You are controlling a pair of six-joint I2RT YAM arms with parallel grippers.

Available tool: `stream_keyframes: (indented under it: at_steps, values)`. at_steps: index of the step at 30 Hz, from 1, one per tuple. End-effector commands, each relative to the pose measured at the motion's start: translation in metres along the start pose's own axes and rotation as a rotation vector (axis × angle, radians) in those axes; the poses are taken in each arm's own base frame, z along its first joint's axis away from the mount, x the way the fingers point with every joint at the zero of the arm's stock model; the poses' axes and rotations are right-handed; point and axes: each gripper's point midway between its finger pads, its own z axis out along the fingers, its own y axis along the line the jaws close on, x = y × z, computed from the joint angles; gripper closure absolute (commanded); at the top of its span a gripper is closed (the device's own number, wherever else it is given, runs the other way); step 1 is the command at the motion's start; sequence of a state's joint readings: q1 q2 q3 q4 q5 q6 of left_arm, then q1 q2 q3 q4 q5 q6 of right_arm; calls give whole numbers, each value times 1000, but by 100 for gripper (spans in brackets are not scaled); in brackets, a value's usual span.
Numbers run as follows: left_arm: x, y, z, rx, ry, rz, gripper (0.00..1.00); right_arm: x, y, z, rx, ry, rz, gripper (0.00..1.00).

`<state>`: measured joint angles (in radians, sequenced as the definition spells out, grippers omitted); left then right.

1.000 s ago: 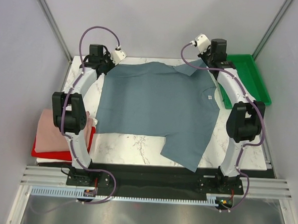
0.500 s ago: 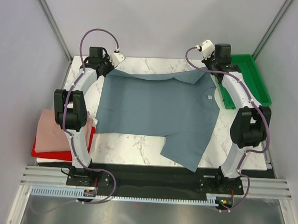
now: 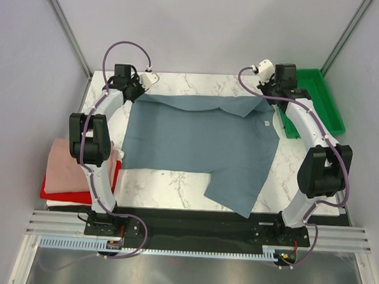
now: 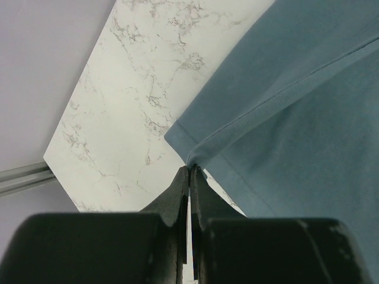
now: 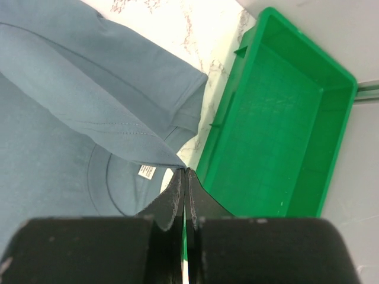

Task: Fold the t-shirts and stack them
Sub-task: Fold the tshirt

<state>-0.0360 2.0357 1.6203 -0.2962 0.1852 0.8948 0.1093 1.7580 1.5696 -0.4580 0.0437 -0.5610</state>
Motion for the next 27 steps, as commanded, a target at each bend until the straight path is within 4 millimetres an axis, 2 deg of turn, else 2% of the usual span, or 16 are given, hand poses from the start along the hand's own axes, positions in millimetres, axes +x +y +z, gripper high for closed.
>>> stream_keyframes:
  at_steps: [1, 5, 14, 21, 27]
  values:
    - [-11, 19, -15, -63, -36, 37, 98, -11, -2, -20, -3, -46, 32, 100]
    - [-9, 18, -17, -67, -26, 40, 98, -11, 3, -26, -22, -46, 39, 100]
    - [4, 5, -20, -49, 1, 48, 98, 8, 23, -35, -80, -21, 56, 100]
    - [13, -5, -21, -40, 15, 34, 98, 10, 34, -50, -122, -37, 76, 100]
    - [19, -8, -21, -37, 29, 26, 98, 20, 43, -54, -152, -22, 86, 100]
